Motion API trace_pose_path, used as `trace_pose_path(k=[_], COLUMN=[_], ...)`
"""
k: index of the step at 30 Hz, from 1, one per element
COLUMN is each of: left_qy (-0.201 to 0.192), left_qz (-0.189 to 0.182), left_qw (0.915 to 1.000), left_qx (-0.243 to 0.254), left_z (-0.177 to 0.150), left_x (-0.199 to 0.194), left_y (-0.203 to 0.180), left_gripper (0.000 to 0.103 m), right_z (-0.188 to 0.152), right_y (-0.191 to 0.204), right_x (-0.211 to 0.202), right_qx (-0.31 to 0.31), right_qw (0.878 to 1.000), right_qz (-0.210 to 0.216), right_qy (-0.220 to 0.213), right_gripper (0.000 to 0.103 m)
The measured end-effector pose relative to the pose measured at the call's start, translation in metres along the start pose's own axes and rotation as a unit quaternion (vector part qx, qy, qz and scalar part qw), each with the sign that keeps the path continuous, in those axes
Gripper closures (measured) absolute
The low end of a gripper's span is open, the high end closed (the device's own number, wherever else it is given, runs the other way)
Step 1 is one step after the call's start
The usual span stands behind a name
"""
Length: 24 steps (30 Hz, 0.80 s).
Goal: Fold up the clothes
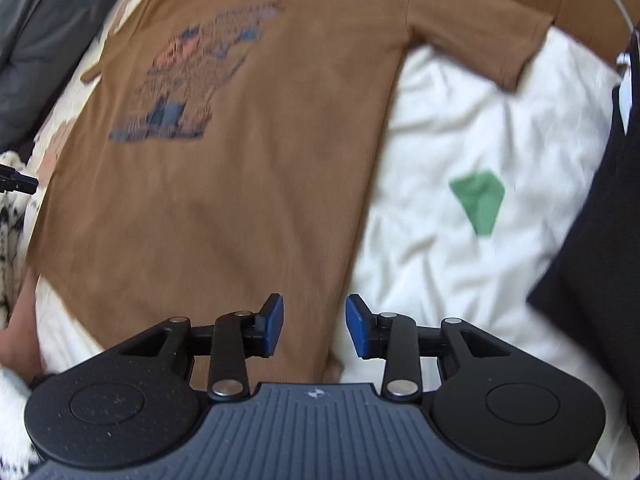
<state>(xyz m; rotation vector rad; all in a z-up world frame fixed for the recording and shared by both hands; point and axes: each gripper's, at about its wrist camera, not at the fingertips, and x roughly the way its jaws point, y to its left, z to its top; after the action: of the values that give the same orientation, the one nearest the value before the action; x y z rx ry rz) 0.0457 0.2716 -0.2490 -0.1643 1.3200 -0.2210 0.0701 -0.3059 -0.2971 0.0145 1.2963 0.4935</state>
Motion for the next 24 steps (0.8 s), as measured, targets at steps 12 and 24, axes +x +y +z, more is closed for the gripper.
trace_pose_path(k=[12,24], left_qy=[0.021,0.029], left_qz=[0.045,0.068], left_qw=[0.9988,0.9972], left_qx=[-0.007,-0.013], left_z=[-0.01,-0.016], left_x=[0.036,-0.007], left_y=[0.007,0.019], left_gripper=[0.075,0.069], right_z=[0.012,0.003], right_y=[0.02,0.029], right_x=[0.049,0.022], right_qx=[-0.034,-0.042], right_qw=[0.999,0.994], right_qz=[-0.03,-0.068], right_qy=[0.023,0.079], right_gripper=[0.064,0.064])
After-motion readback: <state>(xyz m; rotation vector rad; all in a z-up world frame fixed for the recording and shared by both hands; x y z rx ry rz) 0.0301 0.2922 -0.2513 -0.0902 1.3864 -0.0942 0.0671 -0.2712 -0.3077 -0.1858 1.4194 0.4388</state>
